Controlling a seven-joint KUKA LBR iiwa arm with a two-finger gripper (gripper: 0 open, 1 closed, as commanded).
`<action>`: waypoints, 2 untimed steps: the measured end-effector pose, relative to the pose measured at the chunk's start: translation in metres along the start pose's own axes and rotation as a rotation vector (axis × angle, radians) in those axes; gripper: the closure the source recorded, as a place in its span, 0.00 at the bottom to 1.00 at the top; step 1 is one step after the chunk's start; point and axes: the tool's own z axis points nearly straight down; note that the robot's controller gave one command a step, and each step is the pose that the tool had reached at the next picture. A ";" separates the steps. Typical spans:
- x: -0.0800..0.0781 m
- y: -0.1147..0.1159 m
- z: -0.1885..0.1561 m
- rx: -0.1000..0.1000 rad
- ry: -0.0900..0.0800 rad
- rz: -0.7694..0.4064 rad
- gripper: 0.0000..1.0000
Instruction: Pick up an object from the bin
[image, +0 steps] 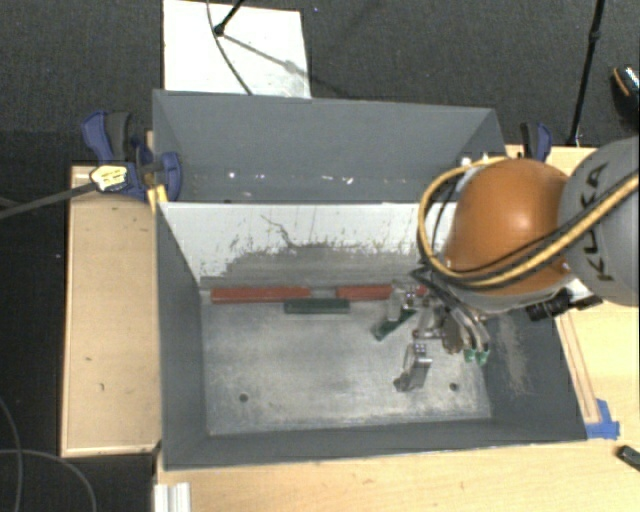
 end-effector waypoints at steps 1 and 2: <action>-0.070 -0.022 0.103 -0.002 0.004 -0.194 0.00; -0.088 -0.077 0.127 -0.001 0.000 -0.344 0.00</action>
Offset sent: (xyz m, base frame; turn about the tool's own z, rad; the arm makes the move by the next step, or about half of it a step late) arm 0.0687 -0.0235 -0.0996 -0.1953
